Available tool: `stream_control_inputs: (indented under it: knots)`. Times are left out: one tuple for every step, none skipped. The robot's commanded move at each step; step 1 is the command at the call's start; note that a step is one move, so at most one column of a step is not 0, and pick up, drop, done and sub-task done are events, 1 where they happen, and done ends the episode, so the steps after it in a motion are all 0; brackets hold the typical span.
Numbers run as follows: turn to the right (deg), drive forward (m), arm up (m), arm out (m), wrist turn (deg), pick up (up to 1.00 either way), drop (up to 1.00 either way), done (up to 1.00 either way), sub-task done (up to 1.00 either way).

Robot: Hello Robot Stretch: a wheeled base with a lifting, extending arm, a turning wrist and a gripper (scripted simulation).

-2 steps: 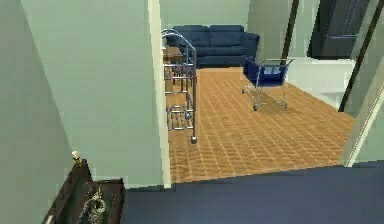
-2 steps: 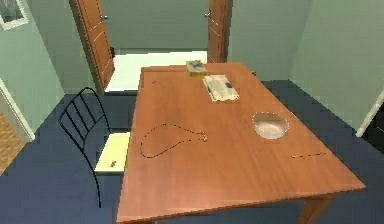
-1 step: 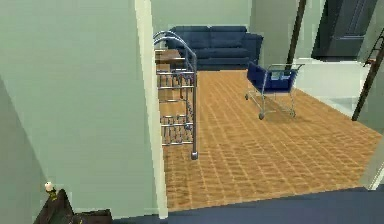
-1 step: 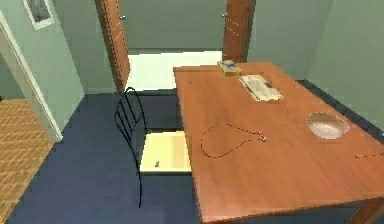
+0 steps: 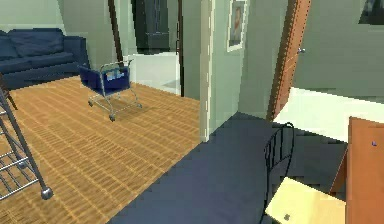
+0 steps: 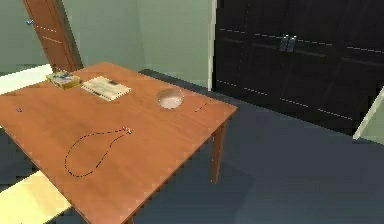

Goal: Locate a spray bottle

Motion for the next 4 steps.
stream_control_inputs:
  knots:
    - [0.0,0.15,0.0,0.0,0.0,0.0,0.0,0.0,0.0]
    - [-9.0,0.0,0.0,0.0,0.0,0.0,0.0,0.0,0.0]
    - [0.0,1.0,0.0,0.0,0.0,0.0,0.0,0.0,0.0]
    - [0.0,1.0,0.0,0.0,0.0,0.0,0.0,0.0,0.0]
